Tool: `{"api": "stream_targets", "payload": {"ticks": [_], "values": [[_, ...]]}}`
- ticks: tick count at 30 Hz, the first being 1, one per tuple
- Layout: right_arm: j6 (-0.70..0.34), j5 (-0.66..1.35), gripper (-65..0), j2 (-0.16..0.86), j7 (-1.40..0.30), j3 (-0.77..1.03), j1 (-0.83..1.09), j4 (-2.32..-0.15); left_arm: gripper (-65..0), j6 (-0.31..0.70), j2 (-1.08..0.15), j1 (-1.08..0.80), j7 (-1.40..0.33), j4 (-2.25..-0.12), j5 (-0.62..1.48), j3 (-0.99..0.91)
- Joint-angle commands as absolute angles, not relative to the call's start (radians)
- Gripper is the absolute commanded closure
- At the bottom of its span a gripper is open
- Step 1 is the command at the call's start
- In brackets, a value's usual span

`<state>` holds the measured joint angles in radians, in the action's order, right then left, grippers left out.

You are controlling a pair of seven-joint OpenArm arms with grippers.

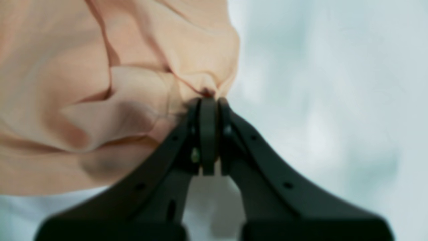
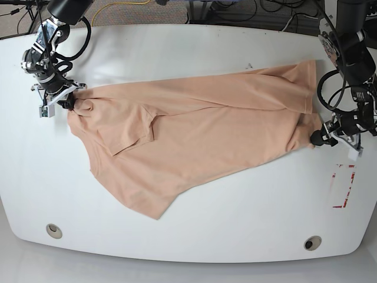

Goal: Layout the t-shirt on the table in an organized manner, then fold the t-shirt properly
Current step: 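Move the left gripper to the shirt's side edge and grasp it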

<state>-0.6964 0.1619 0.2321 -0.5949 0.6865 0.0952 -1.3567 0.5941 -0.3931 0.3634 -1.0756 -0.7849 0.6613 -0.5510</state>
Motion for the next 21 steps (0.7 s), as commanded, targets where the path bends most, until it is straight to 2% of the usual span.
{"api": "stream_targets", "payload": {"ticks": [1,3,6,16,21], "values": [[-0.698,0.142,-0.2,0.242,-0.625,0.685,0.093,-1.363,-16.5,0.598,-0.407,0.4,-1.038,-0.8,0.677,-0.506],[-0.698,0.142,-0.2,0.242,-0.625,0.684,0.093,-1.363,-8.3,0.598,-0.407,0.406,-1.0,-0.8,0.676,-0.469],[-0.698,0.142,-0.2,0.242,-0.625,0.684,0.093,-1.363,-1.8,0.598,-0.41,0.409,-0.958,-0.802,0.676,-0.42],[-0.698,0.142,-0.2,0.245,-0.625,0.684,0.091,-1.363,-0.7,0.596,-0.469,0.461,-0.92,-0.888,0.674,-0.306],[-0.698,0.142,-0.2,0.245,-0.625,0.684,0.091,-1.363,-0.8,0.596,-0.489,0.507,-0.92,-0.931,0.588,-0.302]]}}
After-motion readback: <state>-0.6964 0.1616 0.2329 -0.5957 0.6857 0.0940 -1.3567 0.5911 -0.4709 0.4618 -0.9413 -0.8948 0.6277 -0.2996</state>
